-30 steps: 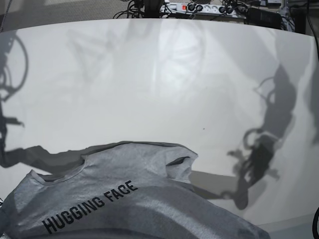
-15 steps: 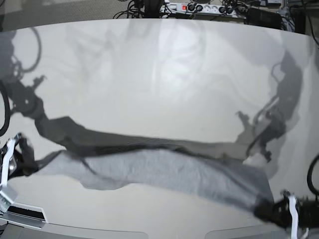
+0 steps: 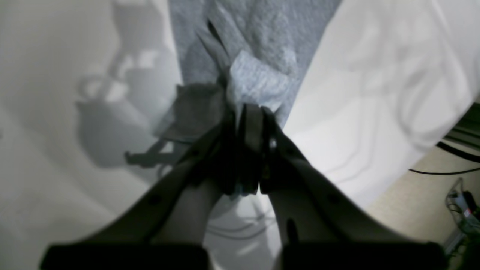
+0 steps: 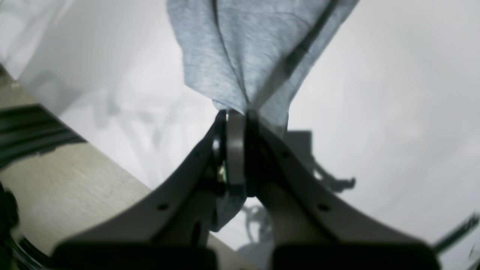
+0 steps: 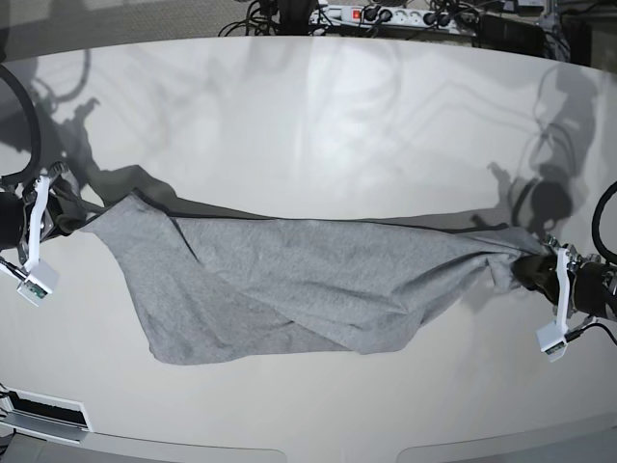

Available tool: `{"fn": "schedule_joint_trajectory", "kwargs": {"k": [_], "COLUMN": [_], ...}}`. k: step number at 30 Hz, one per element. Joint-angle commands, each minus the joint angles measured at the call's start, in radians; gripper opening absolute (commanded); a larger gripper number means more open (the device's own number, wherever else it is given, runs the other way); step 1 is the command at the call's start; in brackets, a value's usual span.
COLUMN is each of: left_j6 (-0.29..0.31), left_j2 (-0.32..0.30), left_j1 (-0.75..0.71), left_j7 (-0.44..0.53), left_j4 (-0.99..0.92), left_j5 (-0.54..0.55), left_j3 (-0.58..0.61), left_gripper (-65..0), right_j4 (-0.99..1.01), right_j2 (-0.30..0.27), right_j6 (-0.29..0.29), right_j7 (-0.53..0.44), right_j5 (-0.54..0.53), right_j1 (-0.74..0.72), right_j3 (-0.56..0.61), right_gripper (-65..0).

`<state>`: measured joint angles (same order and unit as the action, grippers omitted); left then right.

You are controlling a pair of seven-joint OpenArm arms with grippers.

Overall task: Layout the t-shirt on the table in an organized manner, then fold the t-shirt properly
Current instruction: 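Lay the stretched shirt flat and open the left gripper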

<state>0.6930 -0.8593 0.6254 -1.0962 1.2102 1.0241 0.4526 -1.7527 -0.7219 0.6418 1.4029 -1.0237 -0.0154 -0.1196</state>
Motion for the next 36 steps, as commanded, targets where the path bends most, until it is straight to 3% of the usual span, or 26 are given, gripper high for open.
{"fn": "schedule_joint_trajectory", "kwargs": {"k": [1,5,8,11,16,19,20,23,24,28,29,31,32,35,36], "left_j6": [0.005,0.005,0.005,0.005,0.005,0.005,0.005,0.005,0.005,0.005,-0.021,-0.170,-0.211,-0.238,-0.238], "left_j2": [-0.047,-0.121,-0.145,-0.150,-0.160,-0.157,-0.157,-0.161,-0.166,-0.185,-0.190,-0.193,-0.187,-0.136,-0.117], "left_j1": [0.028,0.029,0.029,0.025,-0.035,-0.066,-0.072,-0.083,-0.082,-0.044,-0.030,0.002,0.013,0.027,0.025], "left_j7": [0.028,0.127,0.173,0.130,-0.022,-0.008,-0.008,-0.009,-0.008,0.073,0.122,0.221,0.253,0.271,0.270], "left_j4": [0.011,0.011,0.011,0.011,0.011,0.011,0.011,0.011,0.011,0.011,0.011,0.011,0.011,0.011,0.011], "left_j5": [-0.016,-0.094,-0.096,-0.073,0.093,0.096,0.096,0.090,0.076,-0.046,-0.057,-0.051,-0.063,-0.107,-0.105], "left_j3": [-0.013,-0.013,-0.013,-0.013,-0.013,-0.013,-0.013,-0.013,-0.013,-0.014,-0.015,-0.017,-0.026,-0.101,-0.131], "left_gripper": [-65.0,-65.0,-65.0,-65.0,-65.0,-65.0,-60.7,-36.2,-32.0,-32.1,-32.1,-32.1,-32.1,-32.1,-32.1], "right_j4": [-0.012,-0.012,-0.012,-0.012,-0.013,-0.013,-0.013,-0.013,-0.013,-0.013,-0.013,-0.013,-0.013,-0.013,-0.013], "right_j2": [-0.040,-0.074,-0.077,-0.085,-0.096,-0.095,-0.095,-0.095,-0.095,-0.095,-0.096,-0.095,-0.095,-0.095,-0.095], "right_j6": [-0.016,-0.034,-0.032,-0.031,0.005,0.030,0.032,0.033,0.032,0.032,0.032,0.032,0.032,0.031,0.027], "right_j7": [-0.007,-0.007,-0.007,-0.007,-0.007,-0.007,-0.007,-0.007,-0.007,-0.007,-0.007,-0.007,-0.007,-0.007,-0.007], "right_j5": [0.010,0.029,0.026,0.011,-0.177,-0.235,-0.238,-0.237,-0.230,-0.227,-0.227,-0.230,-0.235,-0.233,-0.233], "right_j1": [-0.010,0.005,0.005,0.022,0.084,0.101,0.101,0.101,0.101,0.101,0.101,0.100,0.098,0.101,0.102], "right_j3": [-0.011,-0.011,-0.011,-0.011,-0.011,-0.011,-0.011,-0.011,-0.011,-0.011,-0.011,-0.011,-0.011,-0.011,-0.011], "right_gripper": [-65.0,-65.0,-65.0,-65.0,-65.0,-65.0,-65.0,-65.0,-65.0,-65.0,-65.0,-65.0,-65.0,-65.0,-61.9]}}
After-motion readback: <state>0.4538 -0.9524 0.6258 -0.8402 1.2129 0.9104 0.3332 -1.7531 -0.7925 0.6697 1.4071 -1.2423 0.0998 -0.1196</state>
